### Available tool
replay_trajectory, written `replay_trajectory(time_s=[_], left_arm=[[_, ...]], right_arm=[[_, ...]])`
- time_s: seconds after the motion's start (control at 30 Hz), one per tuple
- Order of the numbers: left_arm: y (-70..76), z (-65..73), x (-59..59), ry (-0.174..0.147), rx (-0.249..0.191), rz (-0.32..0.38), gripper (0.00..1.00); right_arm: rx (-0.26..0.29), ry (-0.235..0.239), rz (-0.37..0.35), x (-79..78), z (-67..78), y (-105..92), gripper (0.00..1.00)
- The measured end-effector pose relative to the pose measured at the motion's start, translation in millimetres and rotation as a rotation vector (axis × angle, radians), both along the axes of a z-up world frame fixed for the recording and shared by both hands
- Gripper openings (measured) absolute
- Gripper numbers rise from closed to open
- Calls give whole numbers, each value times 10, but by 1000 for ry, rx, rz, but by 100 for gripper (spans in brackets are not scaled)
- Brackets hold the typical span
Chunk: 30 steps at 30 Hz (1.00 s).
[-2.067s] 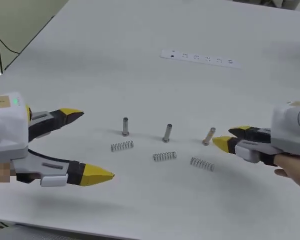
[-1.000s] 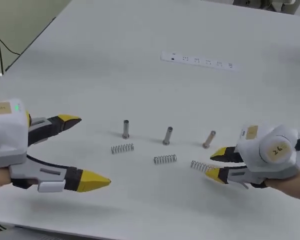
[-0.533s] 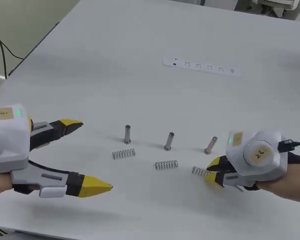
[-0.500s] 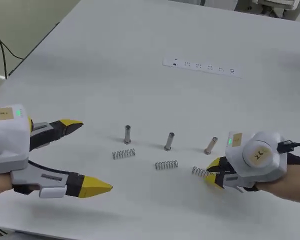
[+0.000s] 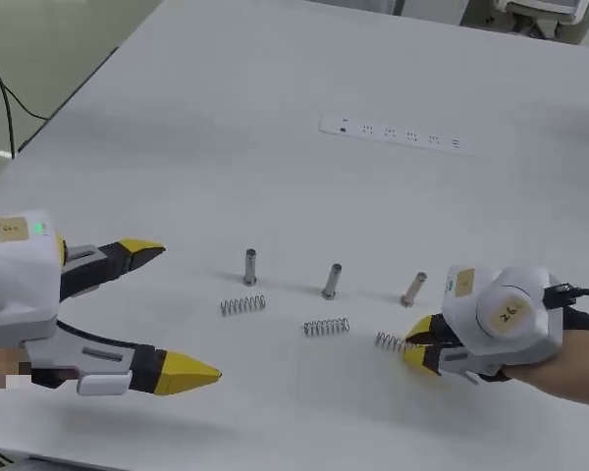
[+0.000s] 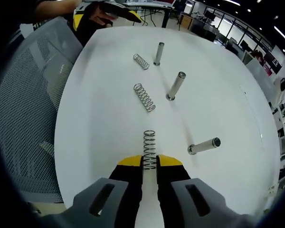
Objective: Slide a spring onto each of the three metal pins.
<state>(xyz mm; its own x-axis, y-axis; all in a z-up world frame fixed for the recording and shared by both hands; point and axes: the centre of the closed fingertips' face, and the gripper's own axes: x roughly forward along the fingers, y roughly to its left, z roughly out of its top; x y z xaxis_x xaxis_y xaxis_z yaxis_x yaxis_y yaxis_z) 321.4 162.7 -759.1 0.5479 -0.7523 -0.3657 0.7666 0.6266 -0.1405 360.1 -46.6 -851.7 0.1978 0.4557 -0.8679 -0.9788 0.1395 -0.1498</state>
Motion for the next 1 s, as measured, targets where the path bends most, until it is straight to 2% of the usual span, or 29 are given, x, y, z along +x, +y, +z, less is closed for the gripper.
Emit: replay_trajectory(time_s=[0.23, 0.43, 0.57, 0.8, 1.0], left_arm=[[-28, 29, -35, -2, 0, -24, 93], [-127, -25, -86, 17, 9, -75, 89], [-210, 21, -115, 28, -18, -114, 82], [-382, 77, -85, 14, -25, -159, 80], [-548, 58, -94, 9, -15, -216, 77]], right_arm=[[28, -2, 8, -36, 192, 56, 8], [60, -7, 24, -115, 342, 176, 8], [71, -10, 46, -186, 382, 233, 8], [69, -19, 57, -211, 403, 252, 8], [68, -27, 64, -220, 455, 279, 8]])
